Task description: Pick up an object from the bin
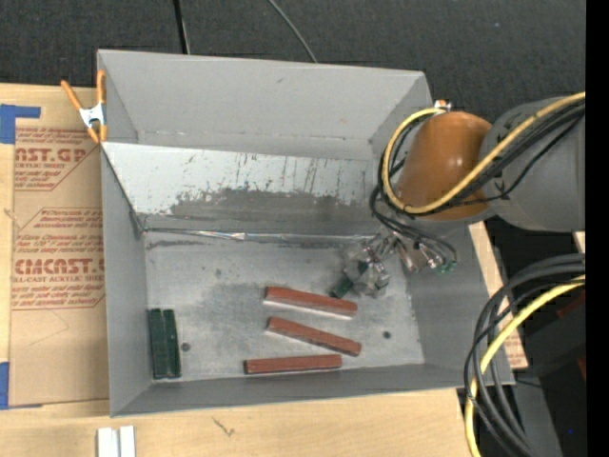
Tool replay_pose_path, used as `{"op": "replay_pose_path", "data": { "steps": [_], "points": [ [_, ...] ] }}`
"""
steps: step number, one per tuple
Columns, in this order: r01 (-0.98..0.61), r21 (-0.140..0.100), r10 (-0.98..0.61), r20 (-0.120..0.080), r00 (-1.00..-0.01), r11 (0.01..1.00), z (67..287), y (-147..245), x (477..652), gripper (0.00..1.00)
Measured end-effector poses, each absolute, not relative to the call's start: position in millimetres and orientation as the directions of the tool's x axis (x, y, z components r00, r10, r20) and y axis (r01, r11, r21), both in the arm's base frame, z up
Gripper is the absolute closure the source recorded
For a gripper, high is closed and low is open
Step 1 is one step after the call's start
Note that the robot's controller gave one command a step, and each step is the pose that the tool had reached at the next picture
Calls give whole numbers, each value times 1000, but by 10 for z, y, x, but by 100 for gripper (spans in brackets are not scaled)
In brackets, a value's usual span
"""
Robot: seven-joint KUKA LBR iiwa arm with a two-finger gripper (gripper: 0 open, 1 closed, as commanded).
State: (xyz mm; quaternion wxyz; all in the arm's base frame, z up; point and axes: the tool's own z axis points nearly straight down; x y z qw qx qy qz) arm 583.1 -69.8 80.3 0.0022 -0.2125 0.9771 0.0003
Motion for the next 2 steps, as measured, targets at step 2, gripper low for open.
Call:
{"op": "replay_pose_path", "data": {
  "steps": [2],
  "points": [
    [-383,-1,-383,-4,-924,924,2055,-861,5784,100]
  ]
}}
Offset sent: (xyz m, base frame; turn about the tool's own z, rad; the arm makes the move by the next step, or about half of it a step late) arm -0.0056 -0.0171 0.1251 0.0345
